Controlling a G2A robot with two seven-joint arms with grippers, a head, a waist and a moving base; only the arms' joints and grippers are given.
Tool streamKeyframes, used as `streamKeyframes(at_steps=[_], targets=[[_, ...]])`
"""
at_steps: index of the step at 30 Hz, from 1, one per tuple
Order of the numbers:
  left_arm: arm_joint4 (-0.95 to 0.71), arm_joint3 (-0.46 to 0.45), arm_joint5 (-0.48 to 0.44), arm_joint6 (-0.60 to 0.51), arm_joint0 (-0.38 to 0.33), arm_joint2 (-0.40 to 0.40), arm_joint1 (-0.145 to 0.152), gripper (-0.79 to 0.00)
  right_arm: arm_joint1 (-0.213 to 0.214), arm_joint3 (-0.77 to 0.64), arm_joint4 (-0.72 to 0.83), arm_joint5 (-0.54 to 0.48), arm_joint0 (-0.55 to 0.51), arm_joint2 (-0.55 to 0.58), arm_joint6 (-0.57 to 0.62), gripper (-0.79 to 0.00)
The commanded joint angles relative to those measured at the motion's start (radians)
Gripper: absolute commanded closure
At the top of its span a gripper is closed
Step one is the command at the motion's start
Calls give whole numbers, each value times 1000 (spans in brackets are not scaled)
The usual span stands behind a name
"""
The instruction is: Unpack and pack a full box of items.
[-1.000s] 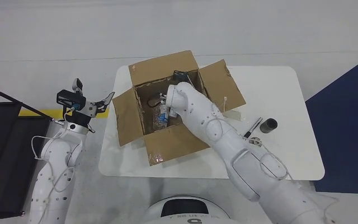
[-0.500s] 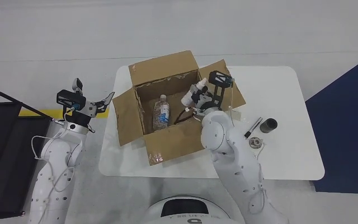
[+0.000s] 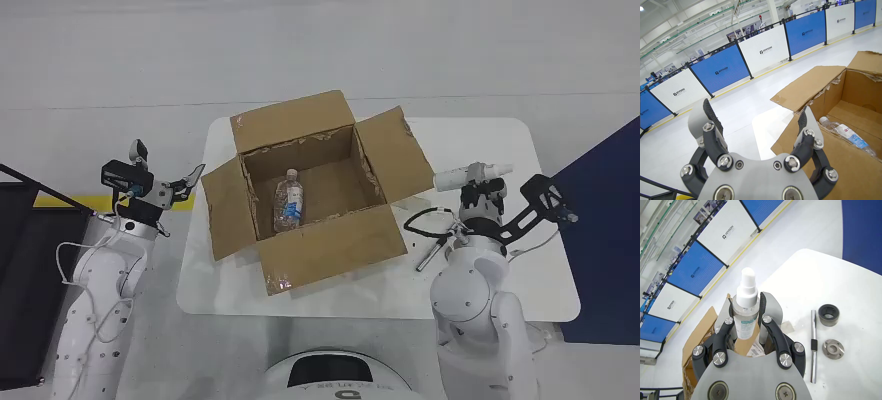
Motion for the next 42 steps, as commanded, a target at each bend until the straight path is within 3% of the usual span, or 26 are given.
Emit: streamKeyframes(at_steps=[1, 4, 20, 22, 28, 37, 42], targets=[[0, 0, 0, 0, 0, 0, 0, -785, -1, -1, 31, 3, -28, 27, -31, 0], [0, 0, 0, 0, 0, 0, 0, -785, -3, 8, 101, -22, -38, 43, -19, 0], [0, 0, 0, 0, 0, 0, 0, -785, -3, 8, 101, -22, -38, 43, -19, 0], [0, 0, 0, 0, 0, 0, 0, -785, -1, 68, 32, -23, -25, 47, -68, 0], [0, 0, 0, 0, 0, 0, 0, -785, -16, 364, -246, 156, 95, -54, -349, 0], [0, 0, 0, 0, 0, 0, 0, -785, -35, 698, -316, 240, 253, -85, -471, 0], [0, 0, 0, 0, 0, 0, 0, -785, -43, 803, -271, 245, 310, -62, -466, 0]])
